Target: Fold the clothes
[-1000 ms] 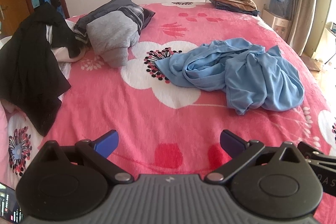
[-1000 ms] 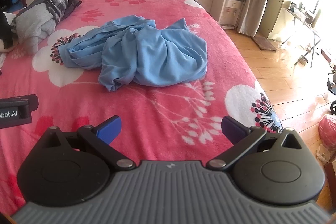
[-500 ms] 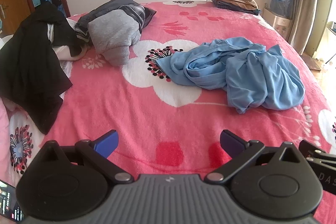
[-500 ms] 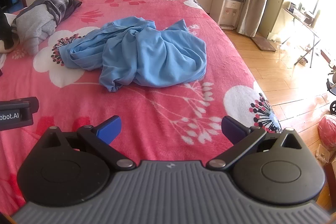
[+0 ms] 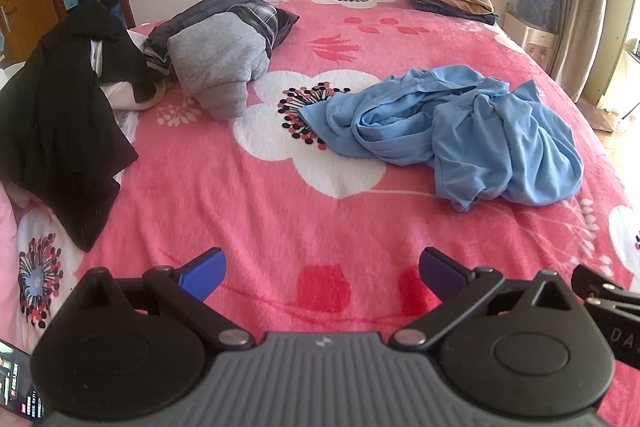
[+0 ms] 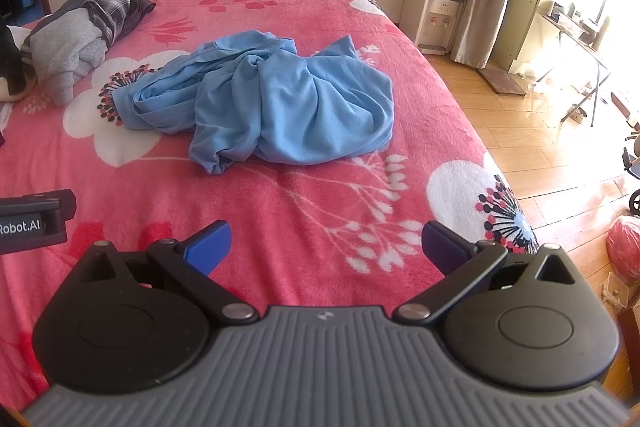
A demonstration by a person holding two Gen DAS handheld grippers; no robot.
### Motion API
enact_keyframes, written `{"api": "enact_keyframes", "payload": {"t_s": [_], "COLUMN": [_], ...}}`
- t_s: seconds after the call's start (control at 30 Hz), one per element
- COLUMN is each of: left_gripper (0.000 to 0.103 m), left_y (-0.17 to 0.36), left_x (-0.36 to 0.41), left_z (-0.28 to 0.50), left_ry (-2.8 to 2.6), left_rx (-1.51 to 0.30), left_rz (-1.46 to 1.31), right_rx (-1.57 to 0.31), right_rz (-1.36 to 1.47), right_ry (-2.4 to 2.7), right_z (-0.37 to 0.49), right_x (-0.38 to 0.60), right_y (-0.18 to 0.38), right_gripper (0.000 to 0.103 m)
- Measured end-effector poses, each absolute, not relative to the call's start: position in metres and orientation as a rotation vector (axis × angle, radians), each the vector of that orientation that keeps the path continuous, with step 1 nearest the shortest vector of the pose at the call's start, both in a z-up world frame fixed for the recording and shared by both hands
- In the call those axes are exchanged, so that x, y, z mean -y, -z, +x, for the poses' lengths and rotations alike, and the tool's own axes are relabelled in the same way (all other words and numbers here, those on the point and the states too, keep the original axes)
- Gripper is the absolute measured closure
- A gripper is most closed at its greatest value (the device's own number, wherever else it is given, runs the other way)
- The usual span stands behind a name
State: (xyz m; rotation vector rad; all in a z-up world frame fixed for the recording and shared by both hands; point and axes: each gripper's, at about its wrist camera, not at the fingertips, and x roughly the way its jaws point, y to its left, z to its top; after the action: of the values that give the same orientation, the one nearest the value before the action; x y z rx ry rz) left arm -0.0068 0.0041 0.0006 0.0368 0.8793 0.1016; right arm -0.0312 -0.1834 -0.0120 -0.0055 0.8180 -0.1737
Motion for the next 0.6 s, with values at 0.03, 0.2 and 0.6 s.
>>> {"api": "enact_keyframes", "payload": {"t_s": [0.03,0.2,0.6], "left_gripper": [0.0,0.0,0.0], "left_y": [0.0,0.002,0.01], "left_x": [-0.004,-0.004,-0.009], "left_z": [-0.007,-0.006,0.001], "left_ry": [-0.102,-0.105,-0.036], "left_rx": [-0.88,-0.883,-0.828], "left_rz": [0.037,0.037,-0.054], "right_rx": [-0.818,-0.819,-0.818], "right_rz": [-0.006,-0.006,-0.003], "right_ry": [0.174,0.173,0.169], "right_z": [-0.031,-0.03,-0.023], "right_x": [0.183,0.183,0.187], "right_y": [0.012,0.014,0.025], "right_gripper": [0.001,0.001,0.001]}}
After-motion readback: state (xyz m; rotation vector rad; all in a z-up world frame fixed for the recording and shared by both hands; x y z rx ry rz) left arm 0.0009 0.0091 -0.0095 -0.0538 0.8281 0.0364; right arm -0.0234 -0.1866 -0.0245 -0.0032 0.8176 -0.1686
